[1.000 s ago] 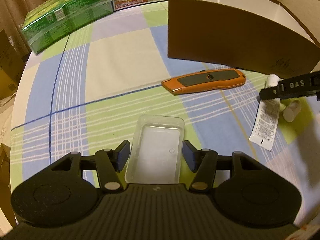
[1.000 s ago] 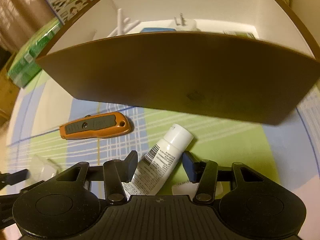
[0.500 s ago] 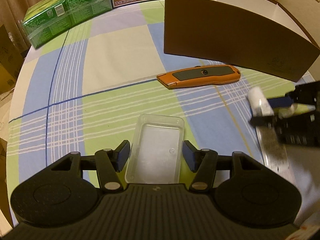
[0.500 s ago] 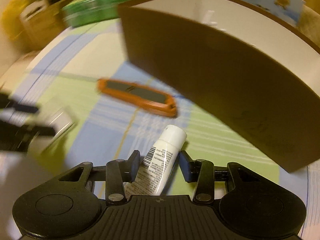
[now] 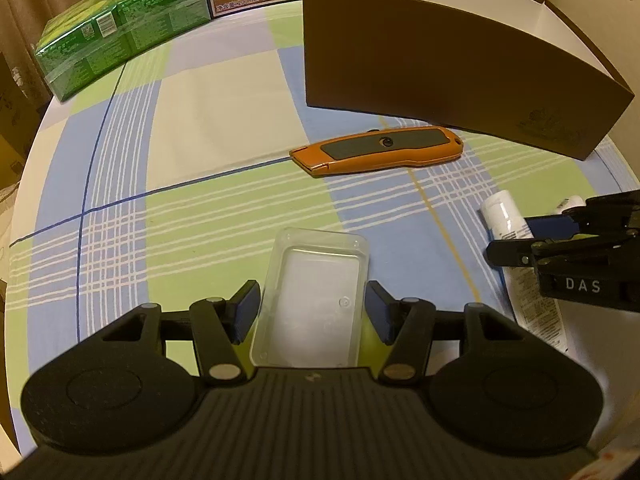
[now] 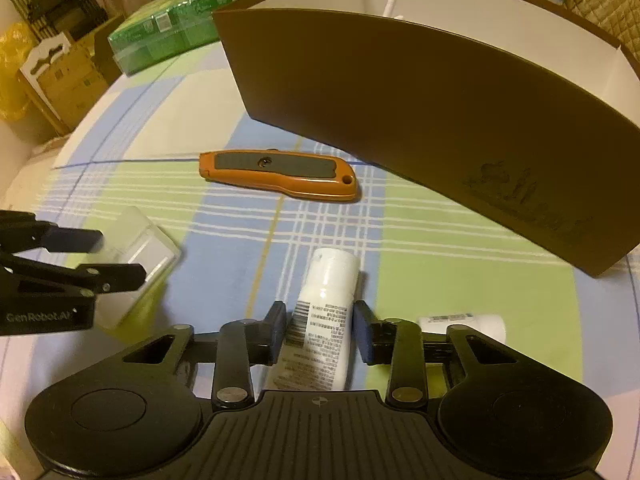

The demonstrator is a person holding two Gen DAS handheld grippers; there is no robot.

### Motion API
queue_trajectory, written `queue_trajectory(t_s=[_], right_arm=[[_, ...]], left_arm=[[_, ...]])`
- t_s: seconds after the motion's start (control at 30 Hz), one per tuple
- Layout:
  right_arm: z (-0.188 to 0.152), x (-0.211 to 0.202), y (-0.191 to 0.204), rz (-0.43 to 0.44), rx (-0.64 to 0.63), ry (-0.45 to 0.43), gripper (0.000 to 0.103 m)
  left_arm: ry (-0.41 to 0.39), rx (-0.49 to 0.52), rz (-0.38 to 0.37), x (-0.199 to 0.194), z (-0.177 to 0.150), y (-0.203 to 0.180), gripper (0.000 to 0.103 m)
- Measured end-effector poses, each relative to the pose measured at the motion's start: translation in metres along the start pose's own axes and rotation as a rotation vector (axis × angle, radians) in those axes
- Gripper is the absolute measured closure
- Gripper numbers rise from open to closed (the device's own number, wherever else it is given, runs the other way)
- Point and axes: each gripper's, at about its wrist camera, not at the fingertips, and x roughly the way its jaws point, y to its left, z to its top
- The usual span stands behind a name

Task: Organize rigid objects
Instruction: 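Grasp the white lotion tube with the right gripper while the left holds the tray, then lift the tray and lotion tube toward the brown box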

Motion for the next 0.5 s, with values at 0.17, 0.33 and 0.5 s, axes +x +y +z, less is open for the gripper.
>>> queue_trajectory(t_s=[0.17, 0.33, 0.5], right_arm=[[-0.001, -0.004, -0.001, 0.01, 0.005, 0.0, 0.074], [-0.001, -0.01, -0.002, 0.022, 0.019, -0.017, 0.074], [-0.001, -0.02, -0.004, 0.038, 0.045, -0.044, 0.074]], left_arm=[[-0.003, 0.012, -0.009, -0.002, -0.001, -0.004, 0.05], [-0.016, 0.027, -0.014, -0.005, -0.001, -0.008, 0.05], [-0.034, 0.035, -0.018, -0.011, 0.001, -0.011, 0.05]])
